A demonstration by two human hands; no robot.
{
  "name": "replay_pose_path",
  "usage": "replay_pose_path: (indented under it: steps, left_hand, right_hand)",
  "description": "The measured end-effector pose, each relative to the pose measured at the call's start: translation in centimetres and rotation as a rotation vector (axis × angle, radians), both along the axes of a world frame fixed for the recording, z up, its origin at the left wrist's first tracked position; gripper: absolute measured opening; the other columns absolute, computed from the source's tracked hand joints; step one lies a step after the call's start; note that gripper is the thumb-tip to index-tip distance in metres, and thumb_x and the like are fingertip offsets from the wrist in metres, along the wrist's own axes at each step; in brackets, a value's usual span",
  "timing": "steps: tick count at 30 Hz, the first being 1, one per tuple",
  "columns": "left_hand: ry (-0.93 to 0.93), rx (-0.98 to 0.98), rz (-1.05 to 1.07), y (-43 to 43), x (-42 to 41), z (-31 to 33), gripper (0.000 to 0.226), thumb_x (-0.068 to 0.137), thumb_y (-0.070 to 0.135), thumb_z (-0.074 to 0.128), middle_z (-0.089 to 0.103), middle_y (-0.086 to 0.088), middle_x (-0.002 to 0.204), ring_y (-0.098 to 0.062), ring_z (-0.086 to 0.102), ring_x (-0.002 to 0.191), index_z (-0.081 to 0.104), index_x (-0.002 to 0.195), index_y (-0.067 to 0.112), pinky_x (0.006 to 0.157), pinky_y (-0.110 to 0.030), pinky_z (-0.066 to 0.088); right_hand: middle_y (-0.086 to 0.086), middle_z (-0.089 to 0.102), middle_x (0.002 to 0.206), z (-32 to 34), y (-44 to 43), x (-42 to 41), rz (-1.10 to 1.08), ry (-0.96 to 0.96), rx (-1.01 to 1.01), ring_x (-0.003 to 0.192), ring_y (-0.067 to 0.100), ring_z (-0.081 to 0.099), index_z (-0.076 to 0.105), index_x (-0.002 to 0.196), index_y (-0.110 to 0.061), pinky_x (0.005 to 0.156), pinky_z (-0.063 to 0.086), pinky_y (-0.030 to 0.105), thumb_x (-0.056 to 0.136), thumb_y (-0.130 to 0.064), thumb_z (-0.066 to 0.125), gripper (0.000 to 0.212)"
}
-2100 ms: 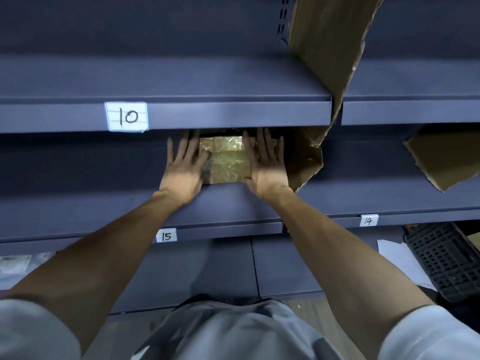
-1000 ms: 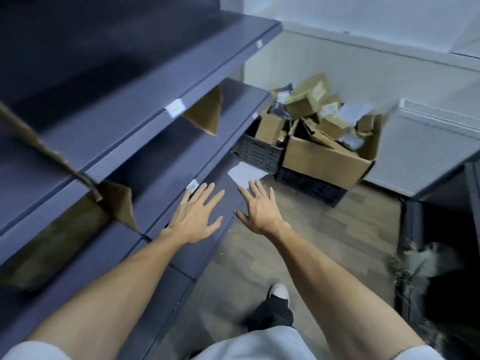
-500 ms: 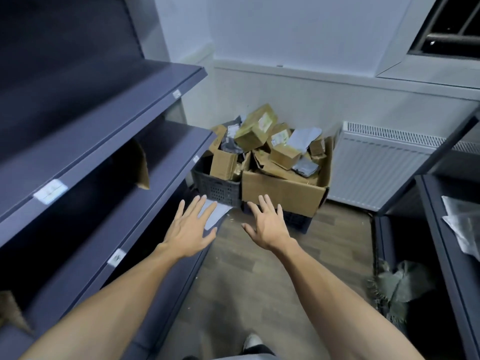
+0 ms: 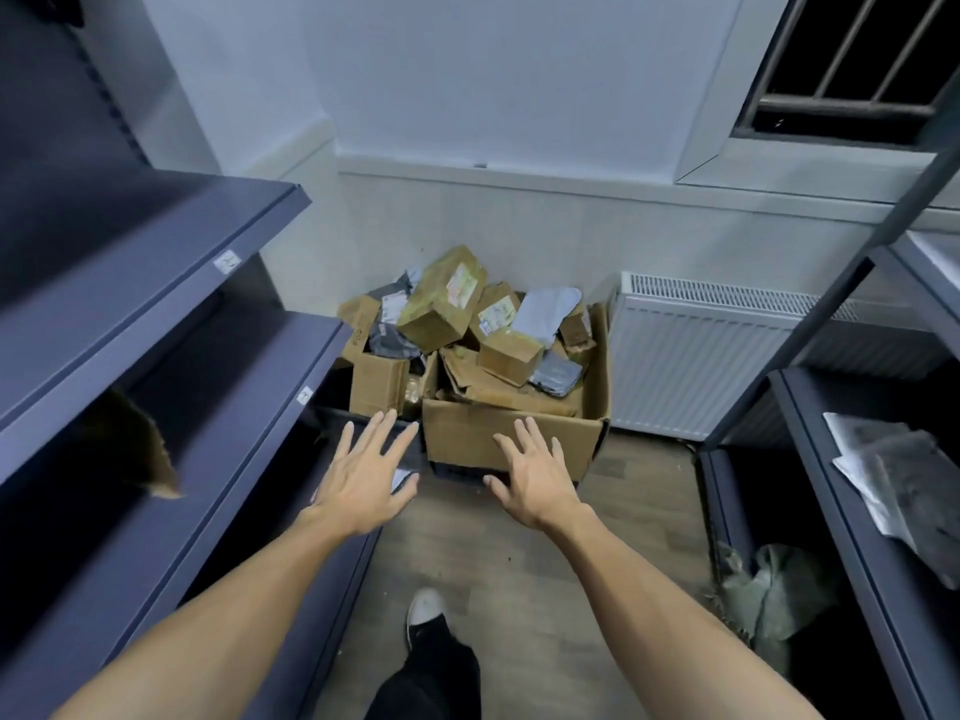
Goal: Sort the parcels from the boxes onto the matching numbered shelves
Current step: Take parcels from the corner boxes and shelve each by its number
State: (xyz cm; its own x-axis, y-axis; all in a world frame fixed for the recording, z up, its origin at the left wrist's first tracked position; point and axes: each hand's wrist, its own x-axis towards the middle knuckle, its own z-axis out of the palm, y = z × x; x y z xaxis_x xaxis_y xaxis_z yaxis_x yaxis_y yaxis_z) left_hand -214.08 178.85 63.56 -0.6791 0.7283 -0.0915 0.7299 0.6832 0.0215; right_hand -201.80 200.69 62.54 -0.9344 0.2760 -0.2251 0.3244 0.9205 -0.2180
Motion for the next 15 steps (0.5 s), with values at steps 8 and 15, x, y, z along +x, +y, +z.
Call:
replay_pose_path:
  steps: [8, 15]
  left_hand:
    - [0.008, 0.068, -0.069, 8.1, -12.3, -0.3, 0.075, 0.095, 0.061, 0.02, 0.003, -0.006, 0.168, -0.022, -0.002, 0.154, 0.008, 0.16, 0.027, 0.124, -0.047, 0.0]
    - [-0.022, 0.038, -0.165, 13.2, -19.3, -0.8, 0.072, 0.1, 0.053, 0.038, 0.003, -0.006, 0.168, -0.023, -0.001, 0.154, 0.009, 0.16, 0.025, 0.124, -0.046, 0.001]
  right_hand:
    - [0.011, 0.007, 0.167, 1.7, 7.2, -11.2, -0.089, 0.06, 0.058, 0.155, 0.027, -0.002, 0.023, 0.157, -0.019, 0.122, 0.013, 0.051, 0.102, -0.048, 0.042, 0.065]
    - [0.012, 0.006, 0.167, 0.6, 9.7, -17.5, -0.145, 0.027, 0.011, 0.155, 0.027, -0.002, 0.021, 0.158, -0.019, 0.122, 0.01, 0.05, 0.102, -0.047, 0.044, 0.067]
